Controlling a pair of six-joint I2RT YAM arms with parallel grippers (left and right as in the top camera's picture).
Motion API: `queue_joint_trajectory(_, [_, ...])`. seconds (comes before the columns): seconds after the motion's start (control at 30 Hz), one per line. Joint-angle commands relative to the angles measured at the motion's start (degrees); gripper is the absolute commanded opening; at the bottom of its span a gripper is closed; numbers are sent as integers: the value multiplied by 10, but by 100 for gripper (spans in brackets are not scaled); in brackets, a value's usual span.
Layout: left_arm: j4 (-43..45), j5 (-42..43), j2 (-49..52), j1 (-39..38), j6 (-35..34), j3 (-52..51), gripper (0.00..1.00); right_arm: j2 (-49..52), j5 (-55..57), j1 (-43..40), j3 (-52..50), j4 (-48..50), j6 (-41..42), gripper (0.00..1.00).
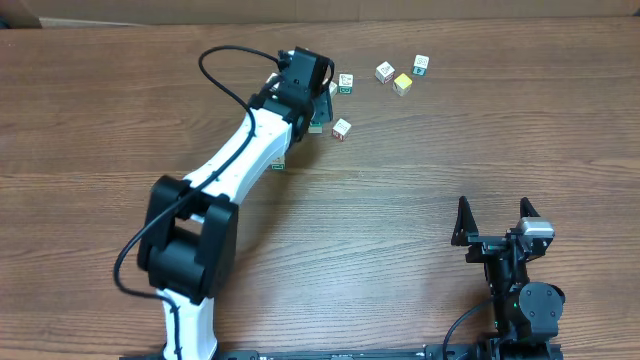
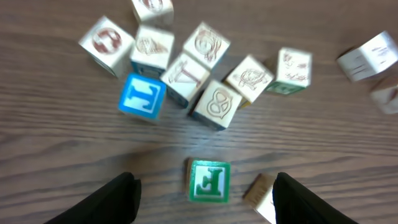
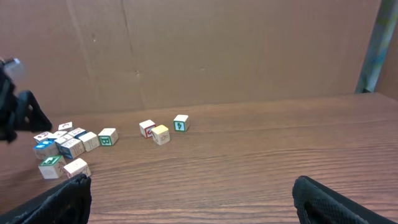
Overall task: Form a horizontal line
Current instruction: 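Move the open left gripper over the green-lettered block in the cluster, then close the left gripper on the green-lettered block and lift it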
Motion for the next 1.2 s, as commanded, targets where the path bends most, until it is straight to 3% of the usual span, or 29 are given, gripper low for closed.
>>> queue_joint_trajectory(0.0, [16, 11, 38, -2, 0, -10, 65, -6, -3, 3, -6, 1, -2, 100])
queue_joint_trajectory(0.73, [54, 10, 74, -13, 2, -10, 61, -6, -3, 3, -6, 1, -2, 100])
queue_joint_trajectory(1.17, [50, 4, 75, -14, 14, -13, 46, -6, -3, 3, -6, 1, -2, 100])
